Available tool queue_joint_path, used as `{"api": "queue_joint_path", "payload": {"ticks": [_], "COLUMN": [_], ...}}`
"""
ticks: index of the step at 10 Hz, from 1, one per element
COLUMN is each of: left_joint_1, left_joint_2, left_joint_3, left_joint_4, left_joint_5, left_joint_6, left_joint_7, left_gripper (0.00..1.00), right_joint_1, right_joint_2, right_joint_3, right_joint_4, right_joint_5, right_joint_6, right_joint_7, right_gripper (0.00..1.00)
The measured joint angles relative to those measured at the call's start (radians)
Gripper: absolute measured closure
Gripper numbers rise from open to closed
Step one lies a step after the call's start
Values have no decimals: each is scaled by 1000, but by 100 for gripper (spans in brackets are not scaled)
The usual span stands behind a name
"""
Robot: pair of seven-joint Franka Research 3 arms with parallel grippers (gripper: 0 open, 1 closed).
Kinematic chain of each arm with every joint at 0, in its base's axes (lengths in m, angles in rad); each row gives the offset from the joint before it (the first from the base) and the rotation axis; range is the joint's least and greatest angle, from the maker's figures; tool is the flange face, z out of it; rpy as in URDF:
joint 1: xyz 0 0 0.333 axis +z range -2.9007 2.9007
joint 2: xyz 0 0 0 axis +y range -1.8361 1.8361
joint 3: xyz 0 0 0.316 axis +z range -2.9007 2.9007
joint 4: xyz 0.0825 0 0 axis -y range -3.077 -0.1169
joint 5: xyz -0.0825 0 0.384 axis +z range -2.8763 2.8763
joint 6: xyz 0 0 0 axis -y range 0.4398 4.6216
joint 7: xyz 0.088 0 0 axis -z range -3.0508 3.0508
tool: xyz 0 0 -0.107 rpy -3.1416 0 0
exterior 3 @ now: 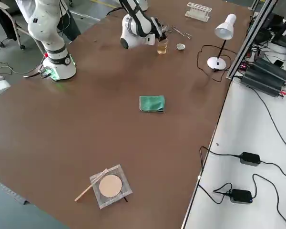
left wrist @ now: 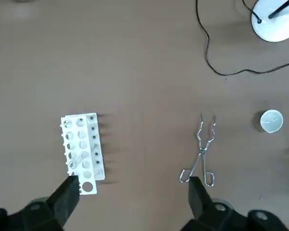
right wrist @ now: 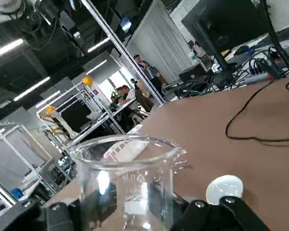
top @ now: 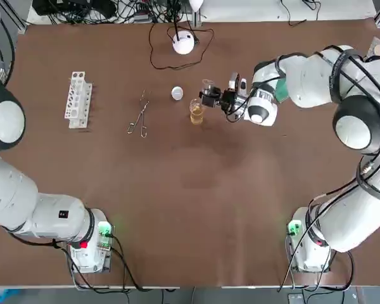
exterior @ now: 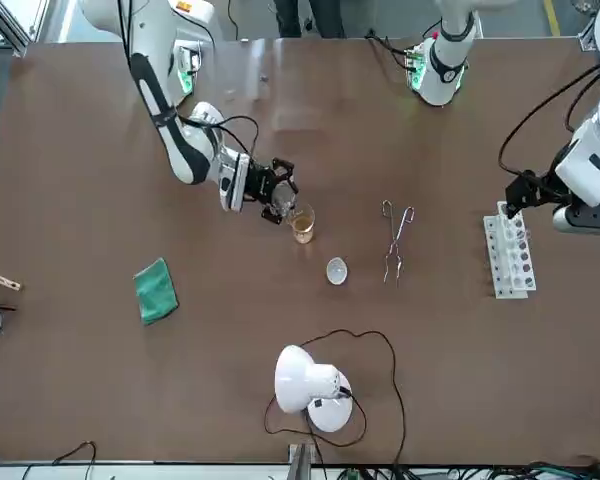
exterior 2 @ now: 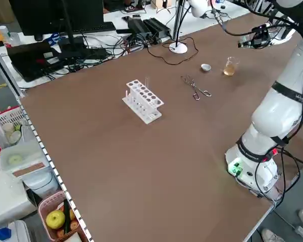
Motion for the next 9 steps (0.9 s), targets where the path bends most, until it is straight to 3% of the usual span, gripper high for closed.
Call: {"api": "queue_joint_path", "payload": {"ticks": [3, 6, 9], "left_joint_1": [12, 33, 63], "left_joint_2": [-4, -10, -12], "left_joint_3": [9, 9, 10], "left_joint_4": [21, 25, 39], "left_joint_5": [-2, -12, -125], "left_joint_6": [-53, -85, -114], "left_joint_7": [-1, -3, -23], "left_gripper": [0, 0, 0], "right_joint_1": [-89, -243, -435], "right_joint_2": [0, 0, 8], "right_joint_3": [-1, -4, -7], "right_joint_4": [-5, -22, -79], "right_joint_5": [-134, -358, -606], "right_joint_6": [-15, -71, -170], "right_joint_7": [-116, -186, -245], "right_gripper": [61, 61, 61]}}
